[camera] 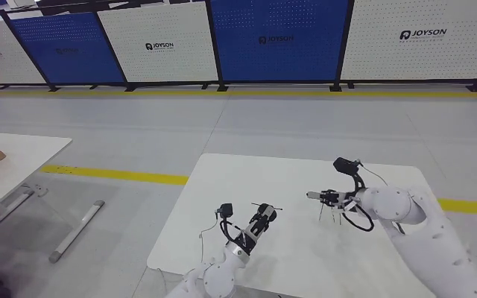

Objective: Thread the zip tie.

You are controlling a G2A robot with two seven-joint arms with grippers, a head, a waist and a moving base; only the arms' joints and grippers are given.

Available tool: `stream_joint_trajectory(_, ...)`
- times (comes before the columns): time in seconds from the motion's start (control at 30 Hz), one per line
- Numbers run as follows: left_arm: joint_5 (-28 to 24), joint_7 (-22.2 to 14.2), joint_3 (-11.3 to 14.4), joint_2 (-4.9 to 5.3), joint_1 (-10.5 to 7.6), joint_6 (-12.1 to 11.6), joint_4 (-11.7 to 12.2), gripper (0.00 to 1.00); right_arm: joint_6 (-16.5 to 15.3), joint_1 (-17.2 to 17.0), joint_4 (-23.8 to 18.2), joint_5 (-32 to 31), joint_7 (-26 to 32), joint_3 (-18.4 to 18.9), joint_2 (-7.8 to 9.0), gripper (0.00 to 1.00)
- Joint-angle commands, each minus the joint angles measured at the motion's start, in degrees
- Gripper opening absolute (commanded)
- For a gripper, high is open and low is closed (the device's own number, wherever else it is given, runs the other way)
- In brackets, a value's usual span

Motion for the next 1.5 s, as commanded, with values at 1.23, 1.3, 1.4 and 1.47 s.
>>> stream_joint_trajectory(1.23, 0.0, 0.0, 0.0, 0.0, 0.0, 0.0, 0.0, 0.0, -3.2, 9.8, 13.1, -4.4, 10.0, -7.4, -3.48, 1.0)
stream_joint_trajectory(1.3, 0.0, 0.0, 0.0, 0.0, 0.0, 0.0, 0.0, 0.0, -3.8, 9.2, 13.1, -4.1, 9.0, -7.3, -3.49, 1.0)
stream_joint_trajectory(1.4, 0.0, 0.0, 0.0, 0.0, 0.0, 0.0, 0.0, 0.0, -4.3, 8.6, 13.5, -3.7, 8.1, -6.6, -3.47, 1.0)
stream_joint_trajectory(1.47, 0.0, 0.0, 0.0, 0.0, 0.0, 0.0, 0.0, 0.0, -4.3, 8.5, 13.3, -4.0, 7.9, -6.5, -3.5, 1.0)
